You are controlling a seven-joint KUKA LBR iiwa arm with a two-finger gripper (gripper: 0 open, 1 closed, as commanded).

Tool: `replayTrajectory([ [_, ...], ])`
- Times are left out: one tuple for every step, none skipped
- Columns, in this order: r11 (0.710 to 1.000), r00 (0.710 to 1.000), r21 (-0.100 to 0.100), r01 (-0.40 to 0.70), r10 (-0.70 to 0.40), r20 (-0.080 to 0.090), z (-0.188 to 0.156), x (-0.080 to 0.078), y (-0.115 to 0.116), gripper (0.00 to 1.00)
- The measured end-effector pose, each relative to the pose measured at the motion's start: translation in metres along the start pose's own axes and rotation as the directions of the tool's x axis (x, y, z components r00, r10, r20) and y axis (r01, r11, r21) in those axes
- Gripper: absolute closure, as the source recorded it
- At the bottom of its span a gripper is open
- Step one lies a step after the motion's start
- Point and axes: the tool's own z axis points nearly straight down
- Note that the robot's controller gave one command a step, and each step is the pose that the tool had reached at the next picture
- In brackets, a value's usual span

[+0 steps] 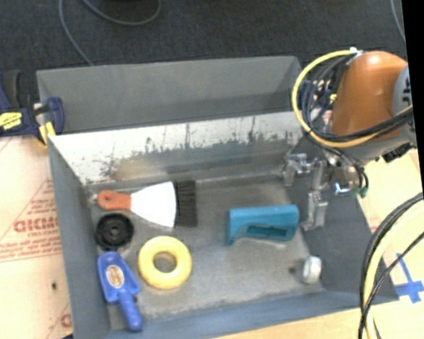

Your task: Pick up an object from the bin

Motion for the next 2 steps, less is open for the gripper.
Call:
replayTrajectory([
  [0.996,0.996,-0.001,-0.084,0.084,0.0,0.058,-0.014,0.031,0.0],
  [0.995,0.994,0.001,-0.101,0.101,-0.026,0.089,-0.017,0.043,0.0],
])
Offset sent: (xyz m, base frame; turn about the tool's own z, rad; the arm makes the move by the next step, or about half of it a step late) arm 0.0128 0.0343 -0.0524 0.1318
